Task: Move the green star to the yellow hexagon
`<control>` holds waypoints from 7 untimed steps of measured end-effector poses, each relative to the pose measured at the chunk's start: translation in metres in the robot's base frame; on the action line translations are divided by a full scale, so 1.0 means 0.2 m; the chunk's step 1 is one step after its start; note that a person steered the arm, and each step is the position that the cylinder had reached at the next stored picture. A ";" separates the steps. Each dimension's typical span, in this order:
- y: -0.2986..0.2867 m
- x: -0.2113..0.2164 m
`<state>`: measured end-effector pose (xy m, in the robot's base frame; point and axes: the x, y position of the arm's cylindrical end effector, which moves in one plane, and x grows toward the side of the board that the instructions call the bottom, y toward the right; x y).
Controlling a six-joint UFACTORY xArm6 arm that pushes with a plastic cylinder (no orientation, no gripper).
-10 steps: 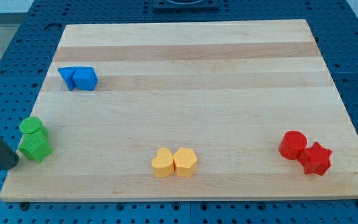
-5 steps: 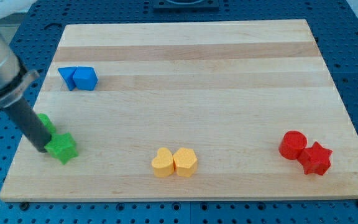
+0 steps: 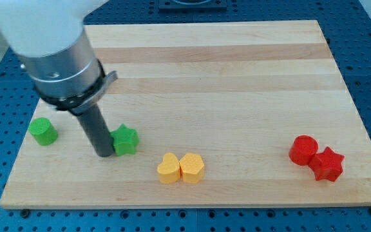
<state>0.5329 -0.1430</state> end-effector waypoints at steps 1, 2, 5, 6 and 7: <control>0.05 -0.01; -0.03 -0.11; 0.05 -0.09; -0.07 -0.03; 0.00 0.00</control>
<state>0.5322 -0.1438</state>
